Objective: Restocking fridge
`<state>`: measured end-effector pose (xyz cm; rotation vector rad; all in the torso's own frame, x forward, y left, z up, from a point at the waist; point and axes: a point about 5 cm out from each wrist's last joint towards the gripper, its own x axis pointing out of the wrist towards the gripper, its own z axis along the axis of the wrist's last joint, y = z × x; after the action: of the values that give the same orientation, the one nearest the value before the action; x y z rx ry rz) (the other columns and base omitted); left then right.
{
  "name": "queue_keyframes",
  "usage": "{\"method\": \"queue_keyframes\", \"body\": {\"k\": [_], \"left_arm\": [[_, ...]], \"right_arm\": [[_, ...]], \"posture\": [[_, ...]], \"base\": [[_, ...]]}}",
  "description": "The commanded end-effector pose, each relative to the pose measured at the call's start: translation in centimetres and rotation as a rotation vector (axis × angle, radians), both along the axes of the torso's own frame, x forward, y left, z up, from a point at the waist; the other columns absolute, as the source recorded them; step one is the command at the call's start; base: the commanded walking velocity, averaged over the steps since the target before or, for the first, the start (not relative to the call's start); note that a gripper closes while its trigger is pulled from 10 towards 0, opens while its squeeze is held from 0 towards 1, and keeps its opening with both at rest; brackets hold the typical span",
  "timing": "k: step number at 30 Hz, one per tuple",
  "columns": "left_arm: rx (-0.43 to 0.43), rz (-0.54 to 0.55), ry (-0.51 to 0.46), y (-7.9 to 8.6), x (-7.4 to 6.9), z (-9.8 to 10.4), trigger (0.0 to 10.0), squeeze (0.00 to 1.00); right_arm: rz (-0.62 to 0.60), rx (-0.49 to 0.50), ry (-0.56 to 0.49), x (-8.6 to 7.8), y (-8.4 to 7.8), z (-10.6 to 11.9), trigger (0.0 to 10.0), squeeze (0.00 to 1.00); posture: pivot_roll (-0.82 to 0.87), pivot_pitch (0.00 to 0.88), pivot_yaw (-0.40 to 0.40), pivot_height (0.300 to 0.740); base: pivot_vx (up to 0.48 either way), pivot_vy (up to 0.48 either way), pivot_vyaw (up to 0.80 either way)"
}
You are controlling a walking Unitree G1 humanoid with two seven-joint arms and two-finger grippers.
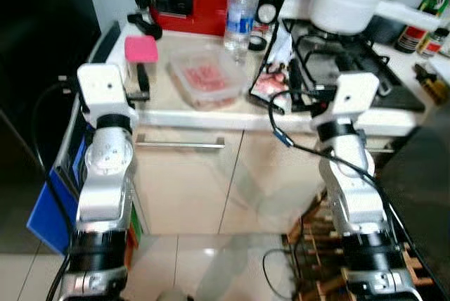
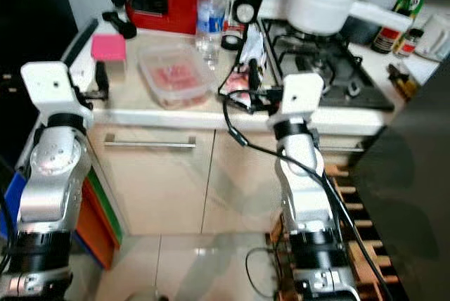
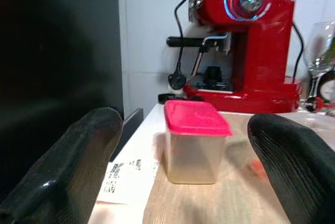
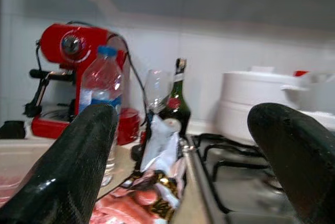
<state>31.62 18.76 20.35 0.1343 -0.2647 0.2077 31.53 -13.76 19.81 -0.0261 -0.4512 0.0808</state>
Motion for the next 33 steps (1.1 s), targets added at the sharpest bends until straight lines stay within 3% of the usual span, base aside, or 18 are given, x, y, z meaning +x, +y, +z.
{"method": "queue_keyframes", "body": {"k": [1, 9, 13, 20, 25, 30, 33], "left_arm": [[0.013, -0.006, 0.009, 0.1, 0.4, 0.5, 10.0, 0.0], [0.017, -0.003, 0.039, 0.7, 0.2, 0.0, 10.0, 0.0], [-0.015, -0.034, 0.02, -0.2, -0.7, -0.3, 10.0, 0.0], [-0.006, -0.026, -0.004, -0.4, -0.9, 0.0, 10.0, 0.0], [0.009, -0.001, -0.112, -0.4, -1.5, 1.8, 10.0, 0.0], [0.012, 0.005, -0.158, -0.4, -1.8, 2.6, 10.0, 0.0], [0.055, -0.034, -0.214, -1.5, -2.1, 3.6, 10.0, 0.0]], "right_arm": [[-0.016, 0.006, -0.002, 0.0, -0.5, 0.3, 10.0, 0.0], [-0.036, 0.004, 0.036, -0.2, -0.9, -0.4, 10.0, 0.0], [-0.048, 0.003, 0.063, -0.1, -0.9, -1.1, 10.0, 0.0], [-0.042, -0.002, 0.07, 0.0, -0.7, -1.3, 10.0, 0.0], [-0.04, -0.008, 0.077, 0.3, -0.7, -1.5, 10.0, 0.0], [-0.038, -0.01, 0.074, 0.4, -0.6, -1.5, 10.0, 0.0], [-0.044, -0.004, 0.038, 0.4, -0.7, -0.9, 10.0, 0.0]], "posture": [[0.11, 0.0, -0.058, 0.74], [0.1, 0.0, -0.048, 0.74], [0.1, 0.0, -0.043, 0.74], [0.11, 0.0, -0.05, 0.74], [0.11, 0.0, -0.052, 0.74], [0.12, 0.0, -0.054, 0.74], [0.12, 0.0, -0.056, 0.74]], "base": [[0.0, 0.0, 0.0], [0.0, 0.0, 0.0], [0.0, 0.0, 0.0], [0.228, 0.256, 0.0], [0.327, 0.351, 0.0], [0.12, 0.407, 0.0], [0.0, 0.421, 0.0]]}}
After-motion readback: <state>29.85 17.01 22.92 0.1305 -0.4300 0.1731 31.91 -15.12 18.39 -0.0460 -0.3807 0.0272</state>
